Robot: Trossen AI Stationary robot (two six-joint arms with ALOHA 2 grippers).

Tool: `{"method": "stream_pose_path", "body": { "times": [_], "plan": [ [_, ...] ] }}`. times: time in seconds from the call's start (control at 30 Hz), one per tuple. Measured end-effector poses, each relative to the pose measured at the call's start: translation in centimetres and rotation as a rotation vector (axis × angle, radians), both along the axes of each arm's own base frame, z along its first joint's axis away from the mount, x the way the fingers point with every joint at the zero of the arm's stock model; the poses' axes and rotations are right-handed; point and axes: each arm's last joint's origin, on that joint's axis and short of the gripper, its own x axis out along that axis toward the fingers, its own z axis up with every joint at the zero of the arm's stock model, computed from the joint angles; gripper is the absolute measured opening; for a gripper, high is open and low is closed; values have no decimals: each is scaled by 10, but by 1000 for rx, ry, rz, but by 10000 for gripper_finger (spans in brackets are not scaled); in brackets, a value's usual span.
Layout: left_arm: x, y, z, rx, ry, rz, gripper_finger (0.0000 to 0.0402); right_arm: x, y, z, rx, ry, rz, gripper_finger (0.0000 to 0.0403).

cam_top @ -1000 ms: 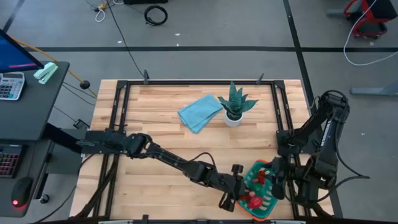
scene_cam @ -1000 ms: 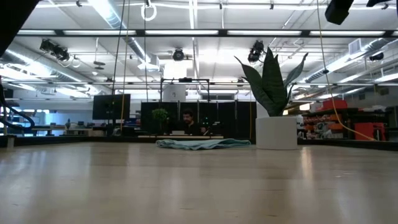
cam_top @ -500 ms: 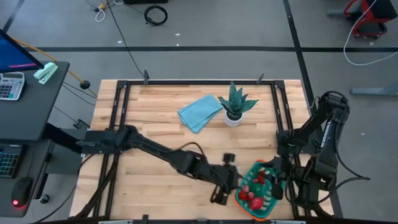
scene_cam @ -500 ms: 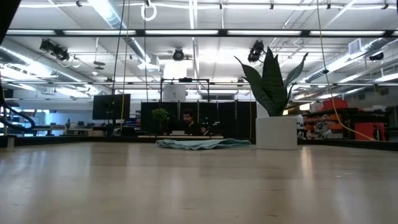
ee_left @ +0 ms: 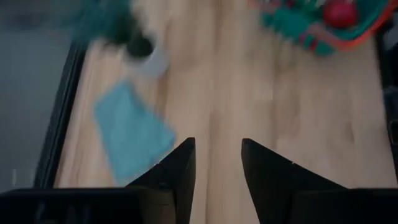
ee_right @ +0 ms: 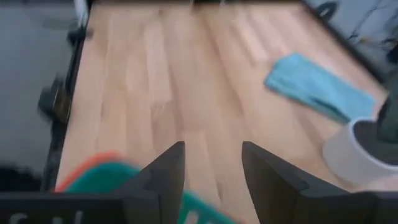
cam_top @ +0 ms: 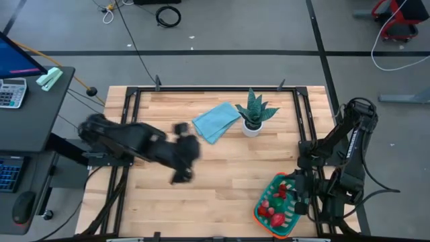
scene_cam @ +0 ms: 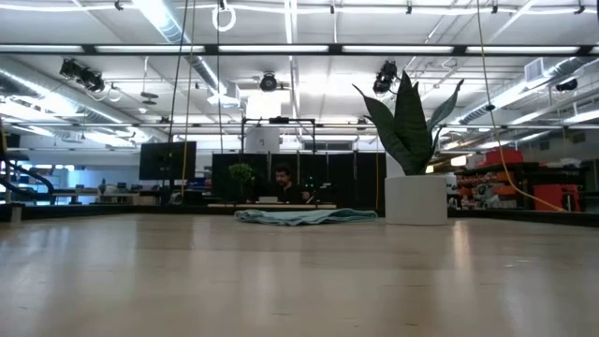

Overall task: Pick and placing Produce into tupperware
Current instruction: Return to Home Position

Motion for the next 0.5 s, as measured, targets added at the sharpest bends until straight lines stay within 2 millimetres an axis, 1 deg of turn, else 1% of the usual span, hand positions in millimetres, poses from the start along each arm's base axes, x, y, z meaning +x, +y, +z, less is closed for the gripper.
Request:
{"method": "stream_pose_path", "body": {
  "times": [0.07,0.17,0.27,0.33,0.43,0.5],
  "plan": [
    [-25,9,9,-42,15,123,137,4,-1,2,18,-66,-50,167],
    [-59,25,26,-70,-48,289,143,10,-5,3,-13,-116,-85,167],
    [-88,34,43,-86,-162,296,148,20,-13,5,-84,-126,-113,167],
    [-102,39,52,-120,-217,285,150,28,-24,8,-94,-100,-138,167],
    [-120,46,56,-165,-248,304,153,39,-42,18,-6,-60,-177,167],
    [-130,49,55,-194,-260,321,153,48,-51,29,45,-78,-149,167]
  ]
}}
